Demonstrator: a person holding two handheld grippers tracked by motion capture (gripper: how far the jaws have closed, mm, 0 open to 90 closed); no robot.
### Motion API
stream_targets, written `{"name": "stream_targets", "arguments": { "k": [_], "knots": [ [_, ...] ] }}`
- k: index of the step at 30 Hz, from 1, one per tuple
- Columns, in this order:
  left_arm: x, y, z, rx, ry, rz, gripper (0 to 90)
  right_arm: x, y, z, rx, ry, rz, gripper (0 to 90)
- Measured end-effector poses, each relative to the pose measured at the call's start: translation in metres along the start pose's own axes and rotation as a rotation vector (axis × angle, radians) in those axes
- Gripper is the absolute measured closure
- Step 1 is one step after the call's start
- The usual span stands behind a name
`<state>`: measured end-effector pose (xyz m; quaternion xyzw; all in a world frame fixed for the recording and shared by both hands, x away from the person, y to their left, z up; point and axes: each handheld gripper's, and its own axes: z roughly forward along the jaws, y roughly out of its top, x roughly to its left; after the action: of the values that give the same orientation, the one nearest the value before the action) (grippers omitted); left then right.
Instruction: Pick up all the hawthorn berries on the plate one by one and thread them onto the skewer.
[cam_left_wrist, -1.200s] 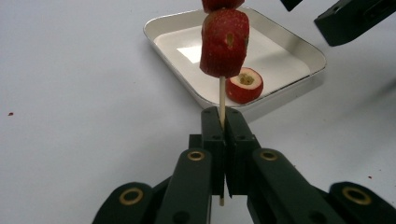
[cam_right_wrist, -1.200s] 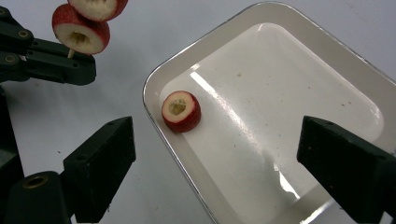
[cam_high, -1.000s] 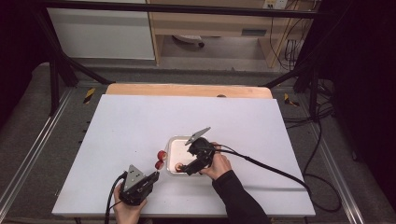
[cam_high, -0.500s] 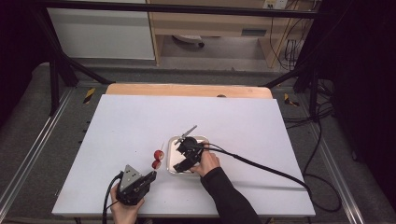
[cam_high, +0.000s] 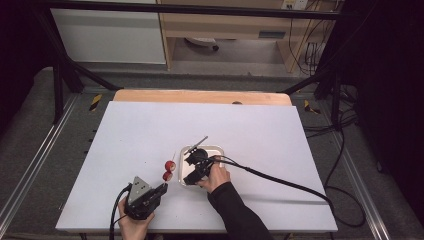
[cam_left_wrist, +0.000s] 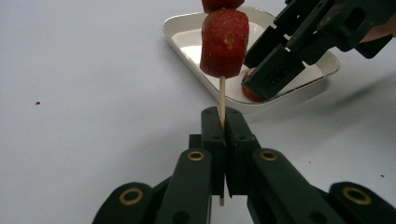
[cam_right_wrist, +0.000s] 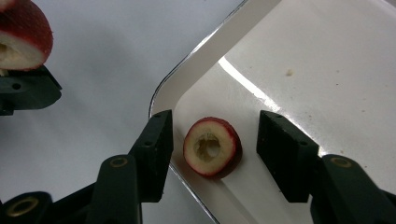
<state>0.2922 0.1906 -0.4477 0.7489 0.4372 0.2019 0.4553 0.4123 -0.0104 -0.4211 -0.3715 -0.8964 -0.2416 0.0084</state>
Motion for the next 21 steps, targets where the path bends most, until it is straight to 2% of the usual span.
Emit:
{"name": "stream_targets", "arguments": {
  "k": [11,16,21],
  "knots": [
    [-0.0005,0.0002,0.0006,0.001,-0.002,-0.001,88.0,0.0023,-0.001,0.0015,0.02,-0.029,0.03,58.4],
    [-0.0006,0.0004,0.0006,0.001,-0.002,0.0,88.0,0.0016,-0.0002,0.0013,0.027,-0.009,0.066,60.2],
    [-0.0011,0.0003,0.0007,-0.003,-0.007,-0.006,88.0,0.0004,0.0011,-0.0041,-0.007,-0.006,0.079,60.4]
  ]
}}
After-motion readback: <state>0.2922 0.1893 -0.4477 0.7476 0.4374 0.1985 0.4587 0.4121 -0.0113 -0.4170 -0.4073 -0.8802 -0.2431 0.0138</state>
